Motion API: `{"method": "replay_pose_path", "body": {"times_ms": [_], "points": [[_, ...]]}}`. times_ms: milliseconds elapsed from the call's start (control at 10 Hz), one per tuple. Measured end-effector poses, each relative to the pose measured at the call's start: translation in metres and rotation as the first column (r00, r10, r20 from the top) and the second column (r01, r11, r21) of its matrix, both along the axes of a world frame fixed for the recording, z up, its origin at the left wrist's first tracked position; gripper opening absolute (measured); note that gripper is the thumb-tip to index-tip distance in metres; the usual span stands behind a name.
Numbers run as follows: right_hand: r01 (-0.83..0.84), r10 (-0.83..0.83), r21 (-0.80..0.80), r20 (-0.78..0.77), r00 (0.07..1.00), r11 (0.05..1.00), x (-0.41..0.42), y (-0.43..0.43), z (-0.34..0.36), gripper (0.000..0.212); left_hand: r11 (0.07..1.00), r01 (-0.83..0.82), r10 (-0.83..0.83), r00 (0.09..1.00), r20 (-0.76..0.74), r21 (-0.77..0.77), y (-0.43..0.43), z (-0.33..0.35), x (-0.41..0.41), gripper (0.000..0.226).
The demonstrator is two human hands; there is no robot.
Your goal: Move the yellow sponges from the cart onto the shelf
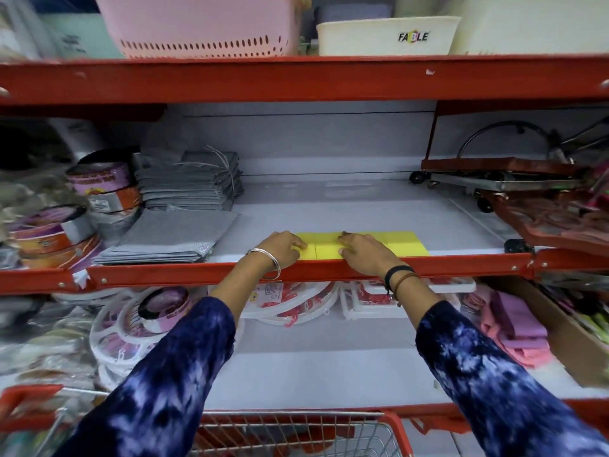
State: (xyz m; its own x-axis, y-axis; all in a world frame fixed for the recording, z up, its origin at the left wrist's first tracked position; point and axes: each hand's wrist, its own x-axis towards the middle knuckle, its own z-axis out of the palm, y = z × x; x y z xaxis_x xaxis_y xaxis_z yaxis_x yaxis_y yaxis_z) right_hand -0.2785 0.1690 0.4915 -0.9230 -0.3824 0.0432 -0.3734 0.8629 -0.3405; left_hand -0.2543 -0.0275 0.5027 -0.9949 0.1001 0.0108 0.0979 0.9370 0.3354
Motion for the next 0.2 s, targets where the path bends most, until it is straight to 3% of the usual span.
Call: {"method": "replay_pose_path", "body": {"times_ms": [100,200], "points": [[-0.038,0.018,-0.103,-0.191,0.981,0.994,0.017,0.007,0.013,0.049,0.999,0.037,-0.031,0.98,-0.195,0.027,-0.002,0.01,0.017,0.036],[-0.056,-0.077,-0.297,-0.418,0.905,0.953,0.032,0.009,0.039,0.047,0.993,0.117,-0.102,0.907,-0.409,0.013,0.0,0.033,0.032,0.038]]}}
